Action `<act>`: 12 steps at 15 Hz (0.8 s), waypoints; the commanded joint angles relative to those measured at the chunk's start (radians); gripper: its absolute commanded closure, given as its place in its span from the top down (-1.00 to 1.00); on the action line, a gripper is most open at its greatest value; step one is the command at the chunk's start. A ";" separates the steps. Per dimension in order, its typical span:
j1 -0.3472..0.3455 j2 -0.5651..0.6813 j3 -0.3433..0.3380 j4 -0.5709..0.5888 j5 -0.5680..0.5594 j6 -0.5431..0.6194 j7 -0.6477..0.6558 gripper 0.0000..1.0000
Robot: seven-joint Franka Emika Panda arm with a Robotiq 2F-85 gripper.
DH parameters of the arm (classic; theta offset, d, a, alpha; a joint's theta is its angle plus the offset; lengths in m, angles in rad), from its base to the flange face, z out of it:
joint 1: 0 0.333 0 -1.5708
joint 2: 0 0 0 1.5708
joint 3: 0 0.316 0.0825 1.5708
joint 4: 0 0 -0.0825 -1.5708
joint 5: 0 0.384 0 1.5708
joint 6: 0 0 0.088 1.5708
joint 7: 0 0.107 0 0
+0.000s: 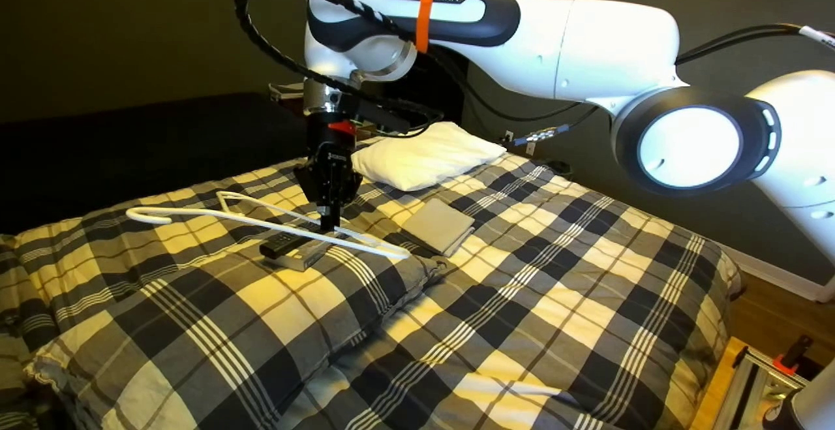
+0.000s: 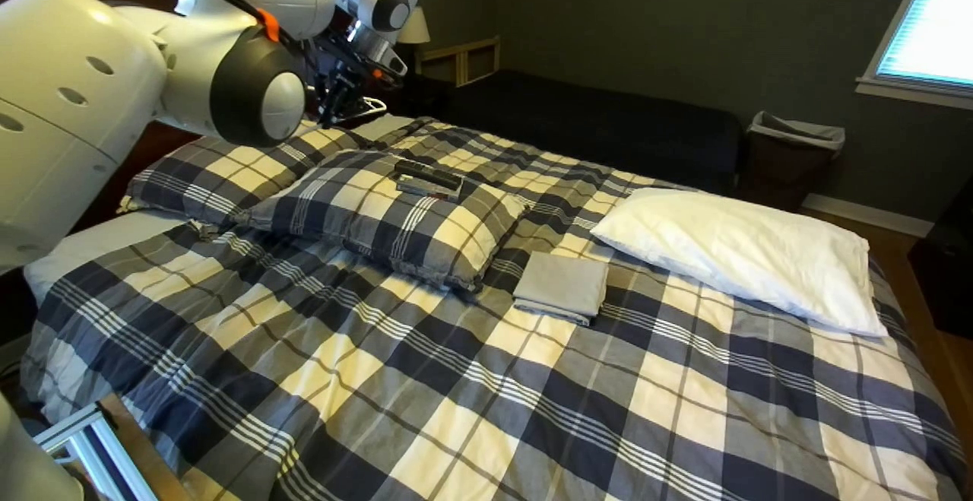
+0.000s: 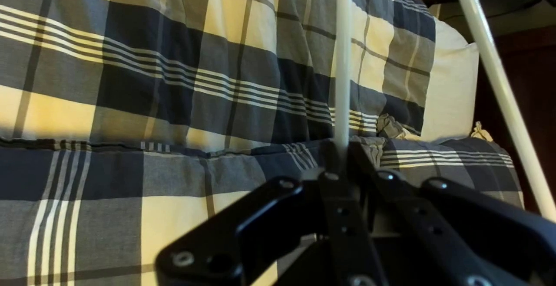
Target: Put the white hanger on the checkered pillow on the right.
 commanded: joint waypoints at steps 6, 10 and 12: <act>0.075 0.130 -0.080 0.166 -0.068 0.181 0.197 -0.96; 0.148 0.172 -0.161 0.210 -0.215 0.115 0.215 -0.96; 0.189 0.198 -0.200 0.241 -0.287 0.104 0.221 -0.96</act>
